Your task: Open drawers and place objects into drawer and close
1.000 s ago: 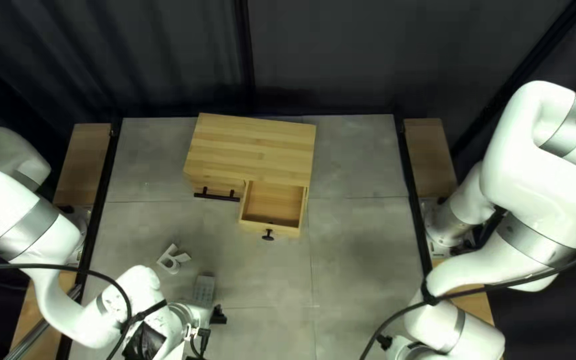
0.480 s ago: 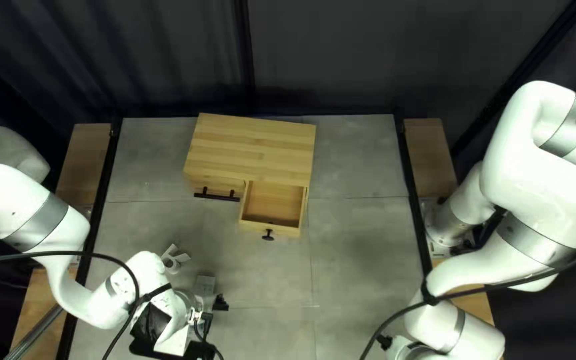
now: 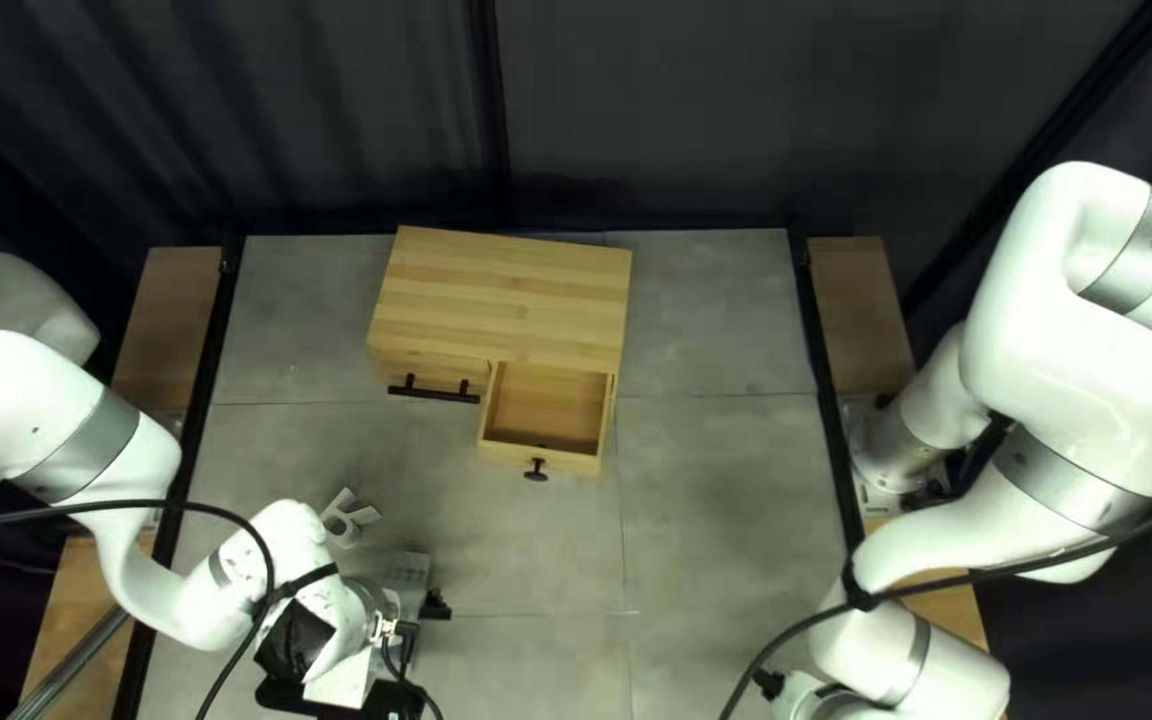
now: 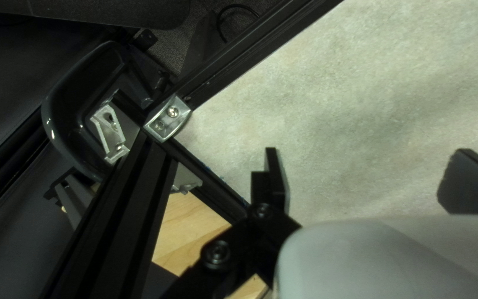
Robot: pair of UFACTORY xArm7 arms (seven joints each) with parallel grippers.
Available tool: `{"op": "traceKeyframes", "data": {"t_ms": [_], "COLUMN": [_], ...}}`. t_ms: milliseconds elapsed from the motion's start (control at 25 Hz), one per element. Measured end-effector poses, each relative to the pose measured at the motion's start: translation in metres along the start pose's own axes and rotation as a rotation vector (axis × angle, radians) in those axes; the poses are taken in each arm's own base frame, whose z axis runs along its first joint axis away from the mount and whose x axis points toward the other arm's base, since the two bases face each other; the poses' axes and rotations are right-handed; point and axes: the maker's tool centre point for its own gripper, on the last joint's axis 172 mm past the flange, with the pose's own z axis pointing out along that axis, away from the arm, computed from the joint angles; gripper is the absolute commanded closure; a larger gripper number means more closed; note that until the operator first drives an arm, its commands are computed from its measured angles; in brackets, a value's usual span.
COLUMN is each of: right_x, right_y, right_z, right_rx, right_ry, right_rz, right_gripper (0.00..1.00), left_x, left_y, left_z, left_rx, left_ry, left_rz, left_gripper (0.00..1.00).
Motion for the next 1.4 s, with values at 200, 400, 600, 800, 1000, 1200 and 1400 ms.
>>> {"op": "traceKeyframes", "data": {"t_ms": [200, 400, 600, 800, 1000, 1200, 1400], "right_x": [0.0, 0.0, 0.0, 0.0, 0.0, 0.0, 0.0], "right_y": [0.0, 0.0, 0.0, 0.0, 0.0, 0.0, 0.0], "right_z": [0.0, 0.0, 0.0, 0.0, 0.0, 0.0, 0.0], "right_rx": [0.0, 0.0, 0.0, 0.0, 0.0, 0.0, 0.0], "right_ry": [0.0, 0.0, 0.0, 0.0, 0.0, 0.0, 0.0], "right_rz": [0.0, 0.0, 0.0, 0.0, 0.0, 0.0, 0.0], "right_gripper": [0.0, 0.0, 0.0, 0.0, 0.0, 0.0, 0.0], "left_x": [0.007, 0.015, 0.035, 0.055, 0.069, 0.062, 0.047], "left_y": [-0.002, -0.001, 0.005, 0.008, 0.007, -0.008, -0.019], "left_z": [0.002, -0.006, -0.02, -0.043, -0.064, -0.061, -0.049], "left_rx": [-0.008, -0.02, -0.025, -0.026, -0.027, -0.026, -0.025], "left_ry": [0.025, 0.038, 0.045, 0.041, 0.036, 0.031, 0.029], "left_rz": [-0.02, -0.03, -0.041, -0.043, -0.039, -0.032, -0.015], "left_gripper": [0.0, 0.0, 0.0, 0.0, 0.0, 0.0, 0.0]}}
